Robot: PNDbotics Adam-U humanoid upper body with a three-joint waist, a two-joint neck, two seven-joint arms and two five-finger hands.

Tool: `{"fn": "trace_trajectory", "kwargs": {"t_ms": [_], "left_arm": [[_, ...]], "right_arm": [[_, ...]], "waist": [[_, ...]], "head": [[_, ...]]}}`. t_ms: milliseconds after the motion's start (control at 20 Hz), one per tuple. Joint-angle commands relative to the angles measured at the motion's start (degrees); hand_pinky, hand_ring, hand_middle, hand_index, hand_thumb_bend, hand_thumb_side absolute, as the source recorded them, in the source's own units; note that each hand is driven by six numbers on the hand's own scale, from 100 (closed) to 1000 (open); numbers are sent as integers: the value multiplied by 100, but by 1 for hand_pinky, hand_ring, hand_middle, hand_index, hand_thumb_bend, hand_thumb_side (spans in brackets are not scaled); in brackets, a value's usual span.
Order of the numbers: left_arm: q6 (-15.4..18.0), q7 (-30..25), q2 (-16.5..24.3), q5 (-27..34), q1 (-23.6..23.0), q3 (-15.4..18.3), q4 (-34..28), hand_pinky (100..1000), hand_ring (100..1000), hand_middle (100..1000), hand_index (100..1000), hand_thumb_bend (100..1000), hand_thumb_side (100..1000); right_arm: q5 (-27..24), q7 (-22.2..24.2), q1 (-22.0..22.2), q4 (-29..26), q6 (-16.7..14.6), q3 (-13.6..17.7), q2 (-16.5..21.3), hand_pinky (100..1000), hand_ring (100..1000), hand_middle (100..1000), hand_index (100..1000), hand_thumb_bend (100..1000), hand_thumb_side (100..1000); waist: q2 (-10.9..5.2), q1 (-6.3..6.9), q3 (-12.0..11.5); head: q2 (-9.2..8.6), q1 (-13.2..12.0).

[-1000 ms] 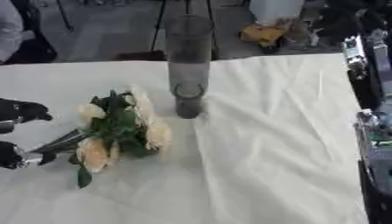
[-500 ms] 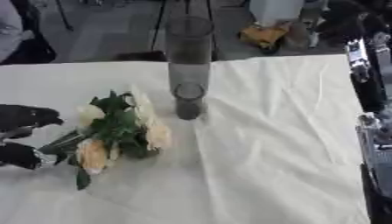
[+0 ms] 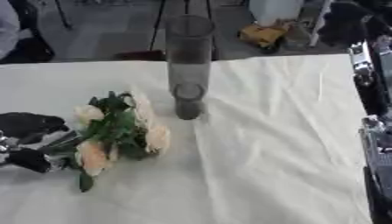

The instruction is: Arrange flowers into the vase.

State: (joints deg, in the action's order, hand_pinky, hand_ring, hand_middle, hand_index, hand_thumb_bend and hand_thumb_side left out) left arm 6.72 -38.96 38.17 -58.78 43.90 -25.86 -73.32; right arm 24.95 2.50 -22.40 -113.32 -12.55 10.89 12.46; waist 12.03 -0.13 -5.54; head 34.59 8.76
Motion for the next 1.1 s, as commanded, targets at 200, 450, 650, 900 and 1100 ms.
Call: {"fn": "trace_trajectory", "kwargs": {"t_ms": [200, 450, 650, 900, 1100], "left_arm": [[-27, 146, 5, -199, 145, 154, 198, 1000, 984, 990, 1000, 319, 819], [-98, 305, -82, -233, 135, 248, 392, 1000, 975, 980, 1000, 291, 817], [-226, 443, -112, -193, 122, 342, 421, 1000, 979, 989, 1000, 276, 821], [-389, 503, -157, -123, 108, 385, 490, 1000, 982, 996, 1000, 274, 823], [-419, 468, -220, -123, 119, 395, 596, 1000, 981, 993, 1000, 280, 821]], "right_arm": [[-93, 15, -50, -89, -9, 14, 98, 653, 819, 574, 854, 158, 1000], [-113, 16, -49, -78, -12, 22, 99, 653, 820, 572, 854, 164, 1000], [-123, 16, -47, -65, -12, 29, 101, 653, 821, 571, 854, 168, 1000], [-141, 22, -51, -54, -21, 30, 101, 654, 822, 569, 854, 169, 1000], [-159, 30, -51, -45, -27, 33, 103, 654, 822, 567, 853, 168, 1000]], "waist": [[-53, 1, 16], [-25, -12, 26], [-6, -22, 23], [18, -30, 27], [39, -32, 35]], "head": [[-95, -34], [-117, -49], [-129, -51], [-148, -61], [-162, -68]]}}
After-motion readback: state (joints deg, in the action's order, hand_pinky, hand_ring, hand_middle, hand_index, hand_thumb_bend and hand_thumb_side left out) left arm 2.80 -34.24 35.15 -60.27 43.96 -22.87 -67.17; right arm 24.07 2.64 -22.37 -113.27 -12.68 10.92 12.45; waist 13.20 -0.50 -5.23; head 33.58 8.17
